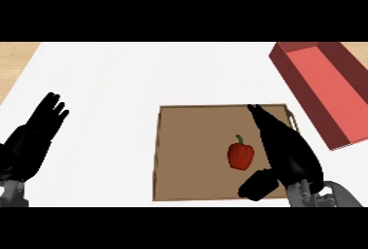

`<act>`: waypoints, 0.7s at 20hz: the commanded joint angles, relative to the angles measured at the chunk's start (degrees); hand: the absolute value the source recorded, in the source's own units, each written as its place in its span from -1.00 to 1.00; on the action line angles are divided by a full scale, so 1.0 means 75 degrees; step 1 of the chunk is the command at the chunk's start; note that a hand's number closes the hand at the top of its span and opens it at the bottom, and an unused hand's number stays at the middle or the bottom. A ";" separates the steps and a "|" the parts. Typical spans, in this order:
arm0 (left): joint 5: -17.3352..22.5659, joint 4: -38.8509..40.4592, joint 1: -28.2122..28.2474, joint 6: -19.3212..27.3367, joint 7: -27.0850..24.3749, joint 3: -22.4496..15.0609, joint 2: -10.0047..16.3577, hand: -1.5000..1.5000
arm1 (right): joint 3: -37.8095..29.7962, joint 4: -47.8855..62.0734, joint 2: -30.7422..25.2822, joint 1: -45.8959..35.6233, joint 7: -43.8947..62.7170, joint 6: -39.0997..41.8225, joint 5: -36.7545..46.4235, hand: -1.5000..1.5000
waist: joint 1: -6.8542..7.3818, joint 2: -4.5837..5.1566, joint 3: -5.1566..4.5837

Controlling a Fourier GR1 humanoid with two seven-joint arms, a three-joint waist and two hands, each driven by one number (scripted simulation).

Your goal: Pick the bell pepper from the tray and place it in the cardboard box

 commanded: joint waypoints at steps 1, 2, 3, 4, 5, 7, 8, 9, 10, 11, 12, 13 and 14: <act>-0.0030 0.0235 -0.0008 -0.0214 -0.0188 0.0171 -0.0005 0.00 | 0.0285 -0.0032 0.0396 -0.0150 0.1819 0.0693 0.0037 -1.00 | -0.0080 -0.0006 0.0000; -0.0244 -0.0277 0.0198 0.0120 0.0100 0.0006 -0.0009 0.00 | 0.0146 0.0629 0.0486 -0.0231 0.1316 0.0479 0.0133 -1.00 | 0.0002 0.0001 0.0010; -0.0010 0.0282 -0.0148 -0.0167 0.0046 0.0152 -0.0117 0.00 | 0.0055 0.0210 0.0307 -0.0130 0.1366 0.0752 -0.0018 -1.00 | -0.0101 0.0005 0.0006; 0.0037 0.0000 -0.0062 -0.0120 0.0199 0.0252 -0.0033 0.00 | 0.0236 0.0639 0.0498 -0.0005 0.1096 0.0395 0.0328 -1.00 | -0.0054 0.0005 0.0010; -0.0200 -0.0559 0.0480 0.0068 0.0193 -0.0005 -0.0154 0.00 | 0.0172 -0.0059 0.0546 -0.0126 0.1675 0.0785 0.0114 -1.00 | -0.0036 -0.0023 0.0010; -0.0397 -0.0211 -0.0014 0.0254 0.0175 0.0036 -0.0354 0.00 | -0.0033 0.0318 0.0375 -0.0065 0.0945 0.0741 0.0245 -1.00 | -0.0088 0.0001 0.0013; -0.0226 0.0020 -0.0251 0.0041 0.0351 0.0173 -0.0305 0.00 | 0.0050 0.0287 0.0485 0.0101 0.0833 0.0519 0.0508 -1.00 | -0.0108 0.0004 0.0013; -0.0139 0.0138 -0.0267 -0.0119 0.0346 0.0243 -0.0315 0.00 | -0.0112 0.0549 0.0470 -0.0138 0.0646 0.0742 0.0414 -1.00 | -0.0087 0.0009 0.0012; -0.0287 -0.0150 0.0290 -0.0271 0.0008 0.0281 -0.0238 0.00 | 0.0357 0.0262 0.0975 -0.0113 0.1145 0.0549 0.0814 -1.00 | -0.0050 -0.0005 0.0010; -0.0125 -0.0157 0.0146 -0.0363 0.0209 0.0417 -0.0190 0.00 | 0.0115 0.0706 0.1009 -0.0402 0.0841 0.0611 0.0838 -1.00 | -0.0037 0.0003 0.0011; -0.0124 -0.0509 0.0472 -0.0367 0.0180 0.0465 -0.0152 0.00 | -0.0294 0.0895 0.0714 -0.0319 0.0396 0.0721 0.0613 -1.00 | -0.0016 0.0001 0.0013; -0.0413 0.0110 0.0166 -0.0294 -0.0043 0.0215 -0.0457 0.00 | 0.0157 0.0618 0.0857 -0.0089 0.0662 0.0679 0.0950 -1.00 | -0.0086 0.0004 0.0010; -0.0254 -0.0142 -0.0137 -0.0276 0.0373 0.0468 -0.0191 0.00 | 0.0230 0.0896 0.1116 -0.0266 0.0689 0.0650 0.1066 -1.00 | -0.0066 0.0004 0.0012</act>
